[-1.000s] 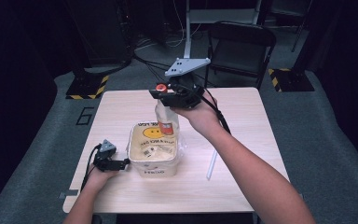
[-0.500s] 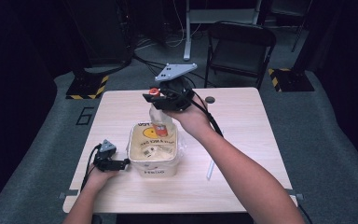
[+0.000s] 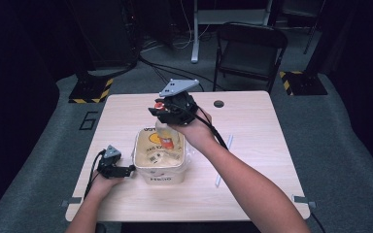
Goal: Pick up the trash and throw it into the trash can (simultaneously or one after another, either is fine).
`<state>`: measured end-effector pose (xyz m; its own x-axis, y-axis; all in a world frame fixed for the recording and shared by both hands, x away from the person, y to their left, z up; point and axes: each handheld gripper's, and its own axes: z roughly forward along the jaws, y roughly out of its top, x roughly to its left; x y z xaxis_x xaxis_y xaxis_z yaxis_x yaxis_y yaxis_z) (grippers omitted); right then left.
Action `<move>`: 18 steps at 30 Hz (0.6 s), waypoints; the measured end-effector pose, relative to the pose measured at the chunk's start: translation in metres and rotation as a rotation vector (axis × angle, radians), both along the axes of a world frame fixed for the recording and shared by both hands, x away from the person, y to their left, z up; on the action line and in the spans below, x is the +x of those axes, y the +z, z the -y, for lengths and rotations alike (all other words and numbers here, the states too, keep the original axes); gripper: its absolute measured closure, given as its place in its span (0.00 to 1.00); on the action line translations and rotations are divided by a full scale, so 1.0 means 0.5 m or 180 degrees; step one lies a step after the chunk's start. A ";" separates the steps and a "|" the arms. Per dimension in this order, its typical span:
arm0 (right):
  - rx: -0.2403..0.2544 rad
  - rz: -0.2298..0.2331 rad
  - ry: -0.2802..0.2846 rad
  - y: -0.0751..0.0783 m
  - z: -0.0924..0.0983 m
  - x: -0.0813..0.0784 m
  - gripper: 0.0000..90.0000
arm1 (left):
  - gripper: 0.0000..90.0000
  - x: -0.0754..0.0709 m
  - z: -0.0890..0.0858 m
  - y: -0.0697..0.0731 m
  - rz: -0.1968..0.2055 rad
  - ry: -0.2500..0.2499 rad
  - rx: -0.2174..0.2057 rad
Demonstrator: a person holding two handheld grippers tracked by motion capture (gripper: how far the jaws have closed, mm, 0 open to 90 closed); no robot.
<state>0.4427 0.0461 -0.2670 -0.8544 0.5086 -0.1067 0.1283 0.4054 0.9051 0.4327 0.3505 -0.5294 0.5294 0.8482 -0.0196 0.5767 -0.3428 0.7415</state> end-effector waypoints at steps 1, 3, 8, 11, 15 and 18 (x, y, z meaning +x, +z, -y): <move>-0.0001 -0.0003 0.0003 -0.005 -0.001 0.000 0.69 | 0.15 0.000 0.000 0.000 0.0000 0.0000 -0.0001; -0.0008 -0.0008 0.0007 -0.013 -0.003 0.002 0.69 | 0.15 0.000 0.000 0.000 0.0002 0.0001 -0.0002; 0.0000 -0.0042 -0.0019 -0.031 -0.004 0.003 0.69 | 0.15 0.000 0.000 0.000 0.0004 0.0001 -0.0003; -0.0011 -0.0056 -0.0033 -0.039 -0.004 0.004 0.69 | 0.15 0.000 0.000 0.000 0.0010 -0.0001 -0.0004; -0.0021 -0.0059 -0.0056 -0.051 -0.003 0.005 0.69 | 0.15 0.000 0.000 0.000 0.0009 -0.0003 -0.0003; -0.0047 -0.0065 -0.0069 -0.061 -0.002 0.007 0.69 | 0.15 0.000 0.000 0.000 0.0002 -0.0010 0.0013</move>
<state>0.4462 0.0473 -0.2973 -0.8453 0.5255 -0.0969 0.1557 0.4156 0.8961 0.4328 0.3507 -0.5294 0.5321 0.8466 -0.0159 0.5752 -0.3476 0.7405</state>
